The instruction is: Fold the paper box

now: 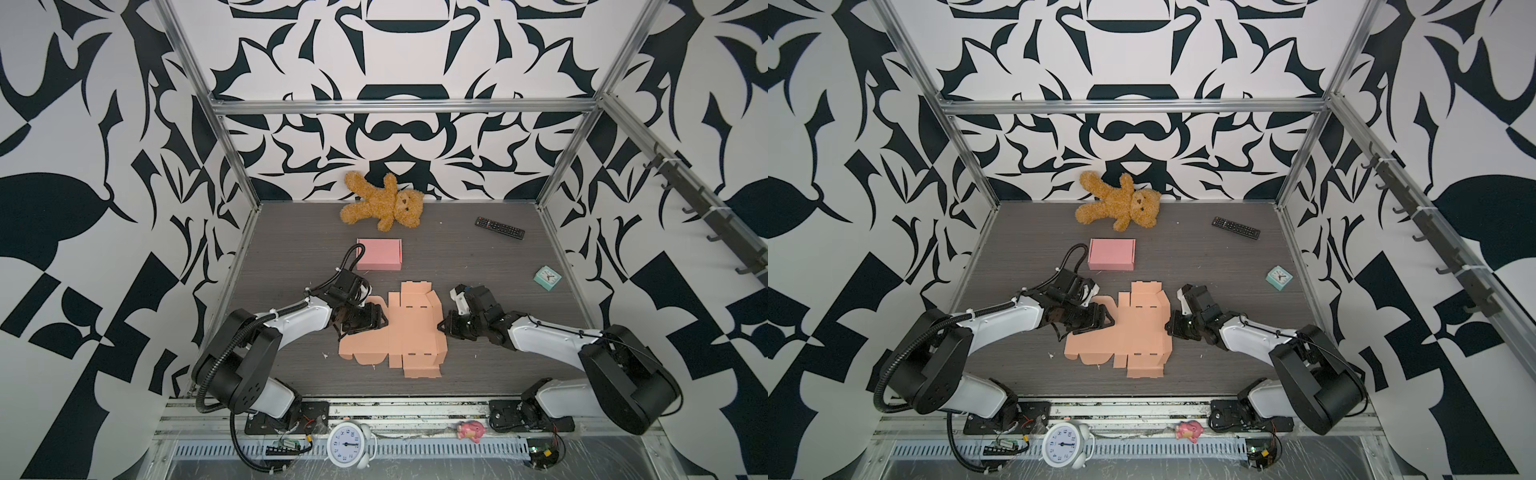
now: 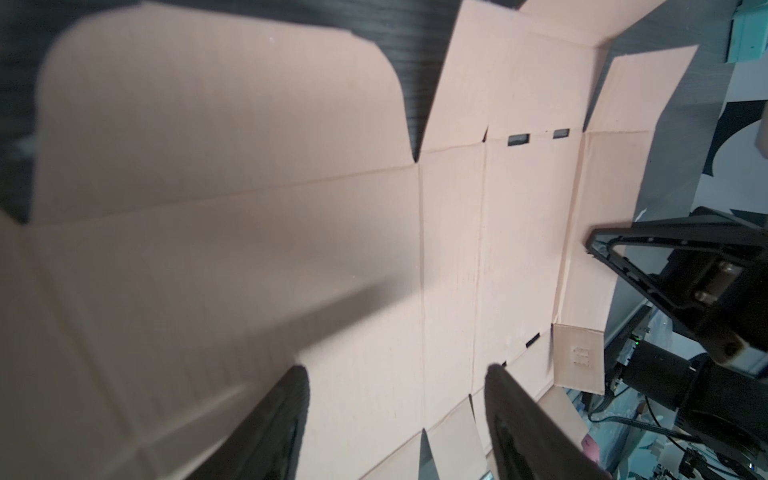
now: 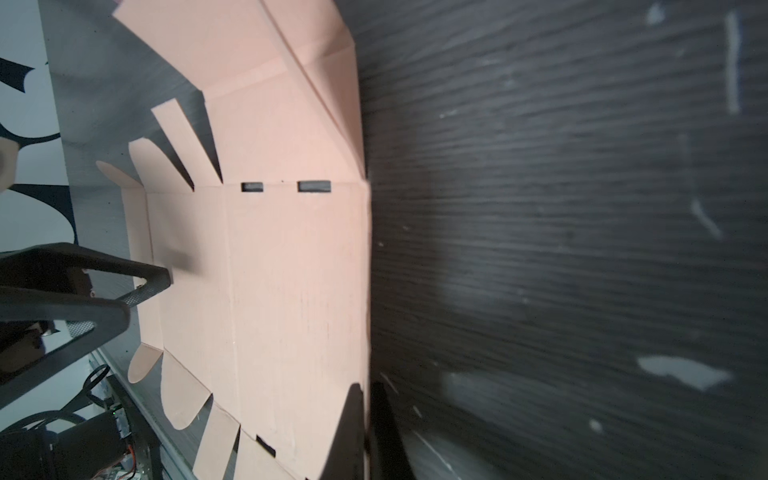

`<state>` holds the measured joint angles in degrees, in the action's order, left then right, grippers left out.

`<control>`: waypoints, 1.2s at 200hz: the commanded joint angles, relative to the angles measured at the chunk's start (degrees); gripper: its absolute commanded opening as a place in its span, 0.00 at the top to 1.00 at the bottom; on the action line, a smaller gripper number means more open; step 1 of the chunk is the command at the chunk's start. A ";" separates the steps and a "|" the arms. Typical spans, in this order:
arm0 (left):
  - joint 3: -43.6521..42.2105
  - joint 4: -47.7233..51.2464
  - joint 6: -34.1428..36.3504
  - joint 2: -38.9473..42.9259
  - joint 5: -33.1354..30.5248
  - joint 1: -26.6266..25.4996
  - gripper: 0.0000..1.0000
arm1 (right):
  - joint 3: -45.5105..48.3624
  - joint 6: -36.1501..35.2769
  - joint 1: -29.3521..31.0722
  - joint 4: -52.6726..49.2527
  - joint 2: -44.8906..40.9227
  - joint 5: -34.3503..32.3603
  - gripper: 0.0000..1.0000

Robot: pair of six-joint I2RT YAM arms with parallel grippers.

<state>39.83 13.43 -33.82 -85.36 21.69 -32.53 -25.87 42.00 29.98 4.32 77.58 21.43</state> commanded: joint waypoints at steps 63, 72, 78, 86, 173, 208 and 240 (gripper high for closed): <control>1.37 -0.55 -0.63 1.73 1.82 -0.23 0.47 | -9.01 -11.67 -0.15 -12.99 1.32 1.56 0.99; 2.13 -0.83 -0.78 1.10 2.03 -0.42 0.55 | -9.90 -12.40 -0.16 -13.68 1.64 2.07 0.99; 2.78 -1.02 -0.89 0.70 2.12 -0.68 0.60 | -10.43 -12.77 -0.12 -13.93 1.85 2.45 0.99; 3.67 -1.36 -1.12 -0.06 2.21 -1.01 0.65 | -10.94 -13.20 -0.09 -14.07 2.22 3.10 0.99; 17.82 -5.69 -4.00 -13.66 1.25 -3.51 0.98 | -11.97 -13.79 -0.17 -14.73 1.24 4.77 0.99; 23.19 -6.39 -4.76 -19.00 0.51 -4.37 1.00 | -11.31 -13.79 -0.16 -14.81 0.00 4.89 0.99; 26.44 -6.30 -5.14 -22.70 -2.19 -5.08 1.00 | -10.62 -13.51 -0.10 -14.45 -0.49 5.35 0.99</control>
<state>63.79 7.46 -38.02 -105.58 21.82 -37.04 -36.60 29.15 29.95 -10.04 78.52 25.93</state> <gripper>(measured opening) 0.046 0.044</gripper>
